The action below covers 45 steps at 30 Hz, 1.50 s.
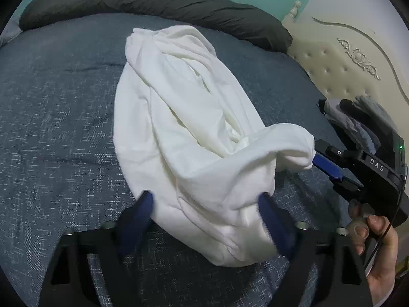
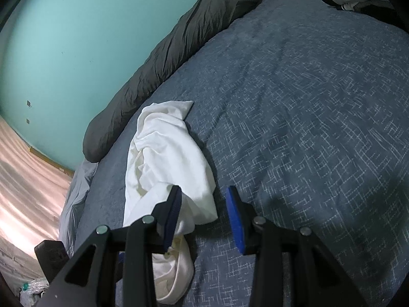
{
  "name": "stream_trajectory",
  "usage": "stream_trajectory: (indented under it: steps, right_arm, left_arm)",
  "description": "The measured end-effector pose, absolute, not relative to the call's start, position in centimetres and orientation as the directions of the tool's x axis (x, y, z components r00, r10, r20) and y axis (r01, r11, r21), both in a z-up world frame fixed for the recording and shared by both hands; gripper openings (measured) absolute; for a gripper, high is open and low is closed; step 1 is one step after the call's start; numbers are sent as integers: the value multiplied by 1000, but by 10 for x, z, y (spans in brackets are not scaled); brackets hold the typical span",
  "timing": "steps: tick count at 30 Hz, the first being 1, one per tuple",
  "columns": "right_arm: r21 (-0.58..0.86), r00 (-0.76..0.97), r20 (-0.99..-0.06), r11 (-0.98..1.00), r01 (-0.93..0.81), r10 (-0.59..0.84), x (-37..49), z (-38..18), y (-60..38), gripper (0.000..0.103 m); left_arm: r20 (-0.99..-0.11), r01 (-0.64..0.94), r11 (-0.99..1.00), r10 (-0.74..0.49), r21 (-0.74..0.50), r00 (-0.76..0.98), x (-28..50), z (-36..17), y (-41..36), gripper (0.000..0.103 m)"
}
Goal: Fold clothes
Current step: 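Lower the T-shirt with the right gripper while the left tool approaches its edge, then grasp the T-shirt edge with the left gripper while the right gripper holds another edge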
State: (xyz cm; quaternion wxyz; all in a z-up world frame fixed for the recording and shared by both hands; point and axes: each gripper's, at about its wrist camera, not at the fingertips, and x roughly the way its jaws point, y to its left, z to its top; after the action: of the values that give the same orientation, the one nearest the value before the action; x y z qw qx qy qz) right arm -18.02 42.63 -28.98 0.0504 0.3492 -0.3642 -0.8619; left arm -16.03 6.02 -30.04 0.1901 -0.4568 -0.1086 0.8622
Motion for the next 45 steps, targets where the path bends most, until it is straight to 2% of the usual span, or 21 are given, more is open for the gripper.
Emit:
stream_trajectory:
  steps: [4,7,9,13,21,28,31,35,45]
  right_arm:
    - [662,-747,-568,-731,-166,-345,-181,-291,423,36]
    - [661,-747,-568,-733,-163,-345,-181,-291,422,36]
    - [659,-746,-569,-735,-162,-346,-181,-291,422,36]
    - [658,-740,-575,-736,-162,-350,-182,-293,420,36]
    - [655,-730,-577,-742,-144,-367,-184,-294,412,37]
    - [640,-682,-609,-759,-121,-405,-192,-301,397,43]
    - [621,-666,-619,-778,-92,-415,-197,-300,381,46]
    - [608,-635,-624,-794,-27,-456,-203,-298,356,57]
    - [616,-544,-631,-784,82,-553,-217,-303,312,57]
  left_arm:
    - [-743,-242,-884,467,-399,-480,-164,-305,62,64]
    - [-742,-253,-878,478,-406,-470,-164,-306,64,43]
    - [-736,-267,-876,482,-401,-476,-163,-303,65,25]
    - [-716,-279,-871,490,-403,-497,-160,-295,64,7]
    - [-666,-229,-888,453,-399,-593,-167,-271,33,2]
    - [-624,-74,-896,362,-438,-692,-177,-256,-35,2]
    - [-627,-11,-895,321,-446,-710,-178,-259,-57,2]
    - [-641,41,-889,297,-456,-707,-180,-268,-75,2]
    - [-652,120,-884,235,-451,-721,-171,-274,-109,2]
